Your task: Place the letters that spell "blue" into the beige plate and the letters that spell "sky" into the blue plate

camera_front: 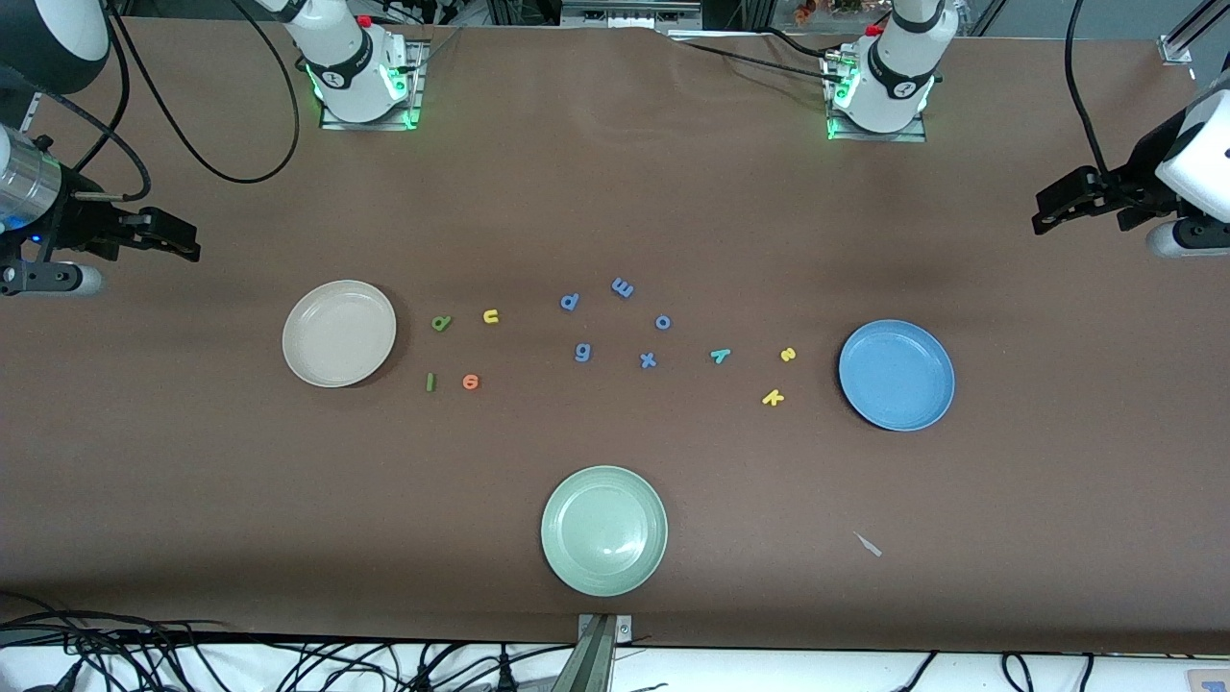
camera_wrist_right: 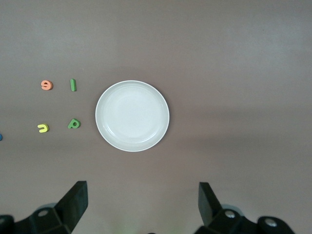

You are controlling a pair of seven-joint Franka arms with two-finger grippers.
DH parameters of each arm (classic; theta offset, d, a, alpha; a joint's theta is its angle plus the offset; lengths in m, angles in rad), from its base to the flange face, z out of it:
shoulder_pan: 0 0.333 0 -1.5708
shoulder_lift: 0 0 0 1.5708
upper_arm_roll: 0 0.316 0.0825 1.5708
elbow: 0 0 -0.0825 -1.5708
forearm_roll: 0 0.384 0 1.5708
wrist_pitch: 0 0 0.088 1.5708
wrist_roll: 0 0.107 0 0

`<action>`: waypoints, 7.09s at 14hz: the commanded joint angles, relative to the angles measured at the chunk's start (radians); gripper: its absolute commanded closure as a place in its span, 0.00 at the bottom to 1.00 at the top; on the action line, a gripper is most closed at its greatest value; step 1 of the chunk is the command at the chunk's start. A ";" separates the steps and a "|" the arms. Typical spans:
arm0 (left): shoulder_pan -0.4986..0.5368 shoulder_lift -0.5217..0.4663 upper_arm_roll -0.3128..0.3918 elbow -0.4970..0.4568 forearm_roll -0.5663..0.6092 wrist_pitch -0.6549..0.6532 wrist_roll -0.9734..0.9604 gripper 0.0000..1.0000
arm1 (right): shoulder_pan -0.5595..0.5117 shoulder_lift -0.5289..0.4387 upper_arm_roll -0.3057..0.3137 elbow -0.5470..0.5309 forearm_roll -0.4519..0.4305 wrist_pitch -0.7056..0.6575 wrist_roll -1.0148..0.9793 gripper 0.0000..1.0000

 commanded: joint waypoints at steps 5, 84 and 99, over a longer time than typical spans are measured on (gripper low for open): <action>0.005 0.012 -0.004 0.033 0.007 -0.018 -0.003 0.00 | -0.006 0.004 0.004 0.016 0.007 -0.015 -0.007 0.00; -0.150 0.391 -0.059 -0.326 -0.076 0.636 0.022 0.00 | 0.283 0.576 0.042 -0.177 0.079 0.796 0.464 0.16; -0.231 0.563 -0.102 -0.389 -0.071 0.954 -0.029 0.04 | 0.283 0.559 0.036 -0.032 0.084 0.544 0.447 1.00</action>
